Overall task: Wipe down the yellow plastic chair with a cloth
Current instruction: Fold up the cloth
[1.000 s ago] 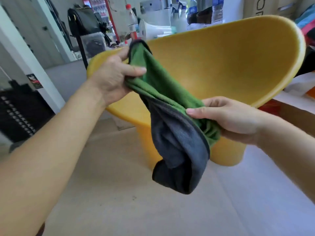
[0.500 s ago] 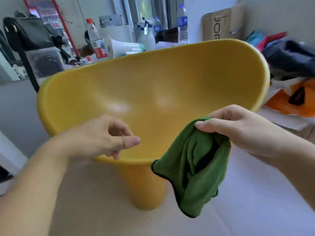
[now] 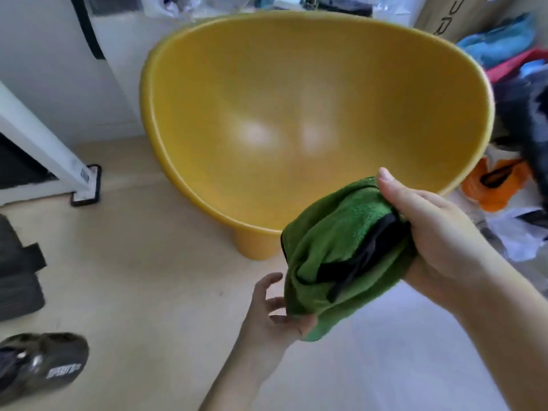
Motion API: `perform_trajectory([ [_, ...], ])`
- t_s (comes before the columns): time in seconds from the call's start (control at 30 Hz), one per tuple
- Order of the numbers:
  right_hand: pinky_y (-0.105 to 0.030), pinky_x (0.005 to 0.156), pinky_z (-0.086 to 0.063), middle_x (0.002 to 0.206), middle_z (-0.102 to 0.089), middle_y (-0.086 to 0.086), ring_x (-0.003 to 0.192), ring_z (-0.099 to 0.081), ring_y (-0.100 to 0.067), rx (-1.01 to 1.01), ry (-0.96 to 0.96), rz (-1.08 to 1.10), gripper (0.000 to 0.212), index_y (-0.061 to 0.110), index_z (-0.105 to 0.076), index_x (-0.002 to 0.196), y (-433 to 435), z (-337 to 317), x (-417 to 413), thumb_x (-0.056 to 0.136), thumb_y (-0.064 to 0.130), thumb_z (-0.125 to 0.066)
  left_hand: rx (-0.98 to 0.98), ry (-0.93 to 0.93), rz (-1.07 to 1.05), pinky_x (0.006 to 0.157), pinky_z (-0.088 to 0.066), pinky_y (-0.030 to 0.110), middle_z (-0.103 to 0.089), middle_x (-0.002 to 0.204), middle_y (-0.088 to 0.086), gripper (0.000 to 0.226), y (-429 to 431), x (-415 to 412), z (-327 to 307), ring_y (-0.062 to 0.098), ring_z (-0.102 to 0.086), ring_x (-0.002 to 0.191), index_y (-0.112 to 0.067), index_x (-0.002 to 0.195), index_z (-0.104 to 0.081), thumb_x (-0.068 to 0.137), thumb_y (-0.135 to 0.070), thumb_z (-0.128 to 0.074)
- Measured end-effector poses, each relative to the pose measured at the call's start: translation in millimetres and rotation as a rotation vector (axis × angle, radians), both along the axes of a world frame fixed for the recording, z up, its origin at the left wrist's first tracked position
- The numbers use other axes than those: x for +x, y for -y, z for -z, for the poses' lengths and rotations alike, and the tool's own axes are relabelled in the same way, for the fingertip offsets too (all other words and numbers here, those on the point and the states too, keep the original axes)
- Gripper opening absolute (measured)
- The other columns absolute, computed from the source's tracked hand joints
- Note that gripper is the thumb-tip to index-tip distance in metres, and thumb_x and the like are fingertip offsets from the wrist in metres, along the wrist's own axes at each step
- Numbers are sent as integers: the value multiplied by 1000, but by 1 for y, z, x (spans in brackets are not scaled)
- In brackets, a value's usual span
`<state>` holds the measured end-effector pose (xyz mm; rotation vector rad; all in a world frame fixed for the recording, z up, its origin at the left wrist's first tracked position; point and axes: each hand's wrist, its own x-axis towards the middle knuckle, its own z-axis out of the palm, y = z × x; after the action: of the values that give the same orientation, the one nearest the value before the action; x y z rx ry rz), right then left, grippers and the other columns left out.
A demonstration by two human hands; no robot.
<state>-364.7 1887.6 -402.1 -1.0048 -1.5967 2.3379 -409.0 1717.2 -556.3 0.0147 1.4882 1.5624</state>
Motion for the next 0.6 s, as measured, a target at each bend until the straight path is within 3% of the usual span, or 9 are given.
perform_trajectory([
  [0.07, -41, 74, -59, 92, -71, -27, 86, -71, -38, 21, 58, -48, 48, -9, -65, 93, 11, -54, -4, 73, 34, -65, 0, -98, 25, 73, -53, 32, -73, 90, 9, 49, 13, -3, -57, 25, -66, 84, -24, 98, -69, 52, -28, -81],
  [0.13, -42, 77, -59, 89, -74, -21, 85, -72, -35, 168, 188, -101, 43, -4, -67, 92, 16, -110, -8, 70, 32, -71, -5, -159, -3, 70, -54, 28, -75, 84, 7, 25, 32, -16, -122, 21, -68, 82, -21, 86, -75, 62, -23, -75],
  [0.27, -41, 72, -58, 82, -72, -7, 75, -69, -22, 762, 678, -335, 34, 11, -67, 86, 14, -198, -10, 80, 44, -72, 104, -226, 7, 69, -51, 24, -74, 92, 14, 37, 67, -44, -264, 20, -66, 80, -11, 96, -74, 66, -32, -75],
  [0.37, -29, 59, -46, 93, -56, -3, 77, -55, -17, 1055, 944, -493, 43, 15, -47, 92, 17, -237, -4, 84, 54, -63, 170, -366, 60, 55, -44, 19, -68, 71, 1, 24, 75, -58, -360, 13, -57, 62, -13, 90, -71, 77, -33, -76],
  [0.43, -22, 62, -45, 106, -52, -1, 86, -56, -16, 1085, 753, -403, 35, 22, -44, 100, 23, -259, 2, 87, 52, -58, 210, -420, 68, 58, -51, 24, -72, 76, 8, 14, 69, -63, -407, 17, -65, 68, -8, 89, -71, 82, -20, -71],
  [0.5, -28, 80, -55, 115, -57, 4, 98, -62, -13, 775, 332, -358, 32, 29, -52, 112, 33, -283, 4, 87, 50, -54, 231, -412, 104, 71, -52, 38, -70, 88, 22, 17, 58, -67, -444, 32, -66, 79, -1, 90, -70, 80, -15, -69],
  [0.53, -33, 87, -56, 119, -61, 5, 102, -64, -13, 542, 167, -444, 36, 31, -55, 119, 40, -295, 3, 87, 47, -56, 238, -394, 136, 72, -50, 41, -67, 87, 25, 20, 52, -69, -460, 34, -63, 77, 3, 89, -67, 78, -14, -68],
  [0.6, -34, 89, -53, 119, -67, 0, 104, -65, -14, 289, 33, -619, 42, 29, -59, 126, 53, -308, 1, 86, 40, -63, 234, -373, 236, 72, -44, 43, -60, 82, 23, 27, 42, -78, -484, 33, -57, 75, 11, 89, -60, 77, -12, -66],
])
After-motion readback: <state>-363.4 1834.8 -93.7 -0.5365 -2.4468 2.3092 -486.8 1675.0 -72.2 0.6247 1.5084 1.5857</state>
